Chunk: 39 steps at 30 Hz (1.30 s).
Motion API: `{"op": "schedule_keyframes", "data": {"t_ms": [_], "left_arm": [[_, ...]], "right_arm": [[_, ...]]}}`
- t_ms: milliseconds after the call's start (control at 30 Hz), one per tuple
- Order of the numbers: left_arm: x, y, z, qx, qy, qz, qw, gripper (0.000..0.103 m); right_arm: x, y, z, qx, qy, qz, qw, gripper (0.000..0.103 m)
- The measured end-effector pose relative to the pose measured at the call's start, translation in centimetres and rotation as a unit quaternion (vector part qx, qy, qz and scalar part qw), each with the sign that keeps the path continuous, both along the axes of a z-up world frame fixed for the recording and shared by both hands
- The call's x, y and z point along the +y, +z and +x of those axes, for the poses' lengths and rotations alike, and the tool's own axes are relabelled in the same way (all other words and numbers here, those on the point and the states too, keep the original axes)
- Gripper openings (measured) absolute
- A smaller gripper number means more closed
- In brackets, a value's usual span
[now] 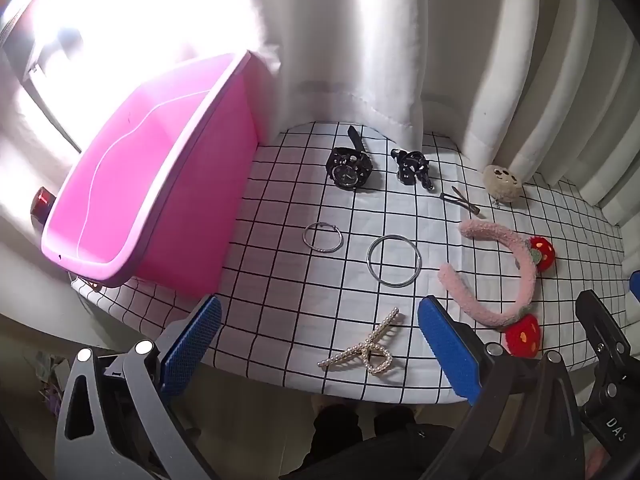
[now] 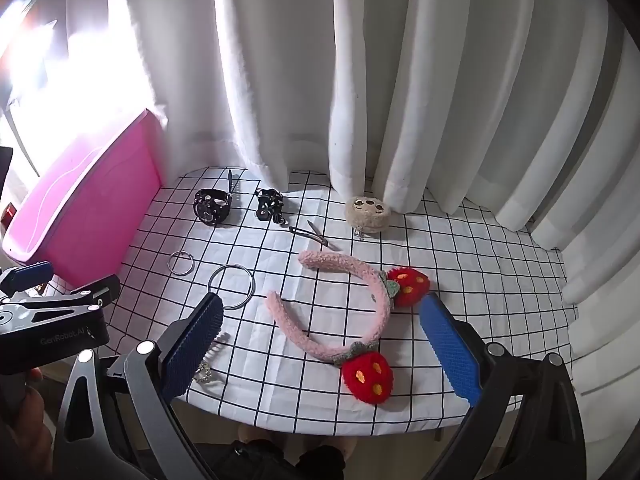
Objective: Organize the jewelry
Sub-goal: 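Move both tools toward the pearl clip and strawberry headband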
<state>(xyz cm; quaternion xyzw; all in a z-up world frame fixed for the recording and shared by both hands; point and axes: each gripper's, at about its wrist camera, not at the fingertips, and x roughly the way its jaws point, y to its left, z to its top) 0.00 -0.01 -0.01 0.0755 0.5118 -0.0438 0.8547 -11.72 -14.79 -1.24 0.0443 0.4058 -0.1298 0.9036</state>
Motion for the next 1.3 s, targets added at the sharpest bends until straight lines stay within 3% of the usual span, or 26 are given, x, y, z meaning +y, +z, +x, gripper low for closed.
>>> {"op": "schedule_keyframes", "data": {"t_ms": [1300], "left_arm": [[0.1,0.0,0.1,-0.001,0.003,0.004,1.0,0.097]], "right_arm": [[-0.6,-0.1,1.1,-0.002,0.002,0.01,1.0,0.094]]}}
